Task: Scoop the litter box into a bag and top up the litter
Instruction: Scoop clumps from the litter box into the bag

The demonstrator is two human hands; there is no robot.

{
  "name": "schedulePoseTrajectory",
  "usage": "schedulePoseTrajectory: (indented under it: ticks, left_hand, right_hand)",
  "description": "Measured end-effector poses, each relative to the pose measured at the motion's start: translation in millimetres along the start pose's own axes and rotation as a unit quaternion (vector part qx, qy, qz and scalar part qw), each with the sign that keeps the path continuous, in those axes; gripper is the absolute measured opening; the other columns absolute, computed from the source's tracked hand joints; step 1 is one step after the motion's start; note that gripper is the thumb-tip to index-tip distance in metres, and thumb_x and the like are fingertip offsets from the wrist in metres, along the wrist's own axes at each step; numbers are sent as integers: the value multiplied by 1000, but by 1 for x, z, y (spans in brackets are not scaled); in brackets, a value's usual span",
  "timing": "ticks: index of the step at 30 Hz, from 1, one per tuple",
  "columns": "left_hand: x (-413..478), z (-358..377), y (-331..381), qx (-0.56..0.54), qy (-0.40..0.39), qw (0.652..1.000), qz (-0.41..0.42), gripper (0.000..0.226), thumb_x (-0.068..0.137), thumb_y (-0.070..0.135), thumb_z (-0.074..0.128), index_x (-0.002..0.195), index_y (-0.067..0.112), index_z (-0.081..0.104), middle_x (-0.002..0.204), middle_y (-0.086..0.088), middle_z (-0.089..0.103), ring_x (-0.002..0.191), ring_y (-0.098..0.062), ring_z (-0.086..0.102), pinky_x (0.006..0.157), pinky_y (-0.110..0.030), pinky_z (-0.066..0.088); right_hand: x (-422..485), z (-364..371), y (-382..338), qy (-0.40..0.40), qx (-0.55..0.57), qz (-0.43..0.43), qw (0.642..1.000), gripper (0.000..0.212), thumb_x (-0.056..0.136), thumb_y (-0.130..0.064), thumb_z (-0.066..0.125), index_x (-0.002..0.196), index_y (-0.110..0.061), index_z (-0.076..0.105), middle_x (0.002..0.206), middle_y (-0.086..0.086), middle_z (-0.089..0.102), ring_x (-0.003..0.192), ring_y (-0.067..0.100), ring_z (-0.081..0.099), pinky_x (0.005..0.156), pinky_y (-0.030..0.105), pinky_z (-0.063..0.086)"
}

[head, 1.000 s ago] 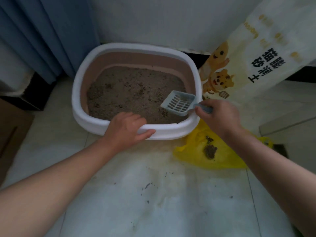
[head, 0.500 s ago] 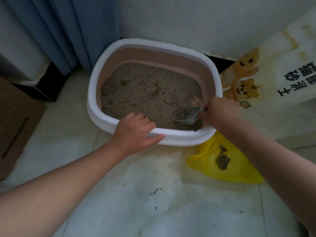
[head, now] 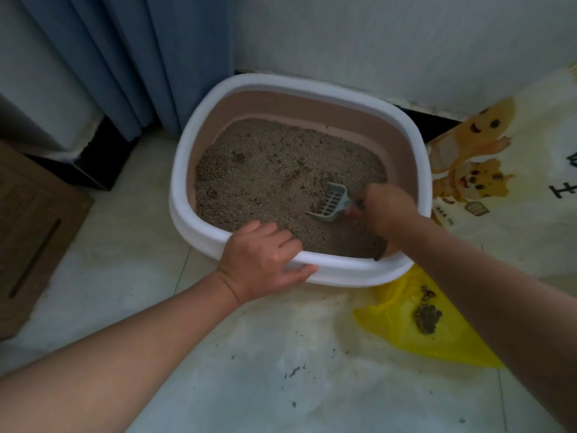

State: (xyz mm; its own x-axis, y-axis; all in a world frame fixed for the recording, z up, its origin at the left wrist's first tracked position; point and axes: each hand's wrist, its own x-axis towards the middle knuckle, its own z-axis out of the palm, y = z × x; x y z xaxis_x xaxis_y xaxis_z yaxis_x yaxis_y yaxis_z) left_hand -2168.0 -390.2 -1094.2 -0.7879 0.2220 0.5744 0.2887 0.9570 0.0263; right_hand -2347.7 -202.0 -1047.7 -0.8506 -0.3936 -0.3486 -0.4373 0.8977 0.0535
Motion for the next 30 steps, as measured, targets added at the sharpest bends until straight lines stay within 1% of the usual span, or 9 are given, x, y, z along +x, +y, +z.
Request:
schedulePoseTrajectory:
  ticks: [3, 6, 8, 11, 15, 18, 22, 25, 30]
  left_hand:
    - [0, 0, -1, 1, -1, 1000, 3, 46, 94, 58, 56, 69, 20, 62, 66, 1, 56, 62, -22, 51, 59, -35, 38]
    - [1, 1, -1, 1, 6, 1000, 3, 45, 93, 58, 57, 68, 20, 60, 65, 0, 55, 62, -23, 51, 59, -34, 37]
    - [2, 0, -1, 5, 10, 1000, 5, 45, 93, 58, 58, 67, 21, 58, 64, 0, 54, 61, -23, 51, 59, -34, 35]
    - [1, 0, -1, 3, 15, 1000, 6, 46, 93, 58, 58, 67, 21, 57, 64, 0, 54, 61, -22, 51, 59, -34, 34]
    - [1, 0, 0, 6, 19, 1000, 5, 46, 93, 58, 57, 67, 21, 57, 64, 1, 54, 61, -22, 50, 59, -34, 34]
    - [1, -1, 0, 7, 21, 1000, 3, 45, 92, 58, 58, 66, 21, 57, 64, 1, 54, 61, -22, 50, 59, -34, 34]
    - [1, 0, 1, 8, 13, 1000, 4, 45, 93, 58, 58, 67, 21, 58, 64, 1, 54, 61, -23, 51, 59, -35, 34]
    - [1, -1, 1, 9, 15, 1000, 3, 45, 92, 57, 58, 66, 21, 58, 64, 0, 54, 61, -23, 50, 59, -34, 34]
    - [1, -2, 0, 16, 13, 1000, 6, 45, 92, 58, 59, 67, 21, 58, 64, 0, 53, 61, -23, 50, 59, -34, 33]
  right_hand:
    - [10, 14, -27, 9, 44, -3, 999, 34, 98, -43, 54, 116, -18, 66, 96, 8, 68, 85, 25, 64, 72, 35, 52]
    - [19, 24, -46, 11, 103, -9, 995, 32, 99, -40, 51, 115, -16, 63, 101, 10, 69, 88, 27, 64, 74, 36, 53]
    - [23, 30, -51, 14, 150, -7, 989, 29, 100, -37, 49, 113, -15, 62, 103, 12, 68, 87, 27, 61, 70, 33, 46]
    - [19, 35, -51, 23, 205, -9, 978, 27, 102, -34, 46, 112, -12, 59, 106, 15, 66, 93, 31, 61, 70, 32, 39]
    - [4, 33, -35, 83, 212, -43, 973, 24, 103, -33, 46, 113, -14, 57, 100, 12, 68, 85, 30, 62, 68, 35, 43]
    - [-4, 28, -22, 124, 210, -63, 968, 20, 103, -33, 47, 109, -16, 55, 93, 8, 66, 76, 27, 57, 65, 33, 36]
    - [-14, 20, -13, 121, 167, -119, 971, 20, 102, -35, 47, 103, -17, 54, 81, 1, 60, 72, 25, 57, 61, 33, 36]
    - [-20, 18, -11, 127, 198, -137, 962, 18, 102, -34, 47, 101, -17, 54, 76, -1, 58, 67, 22, 55, 58, 34, 39]
    - [-26, 17, -10, 137, 226, -131, 955, 16, 102, -35, 48, 99, -20, 53, 68, -8, 52, 58, 13, 48, 53, 31, 29]
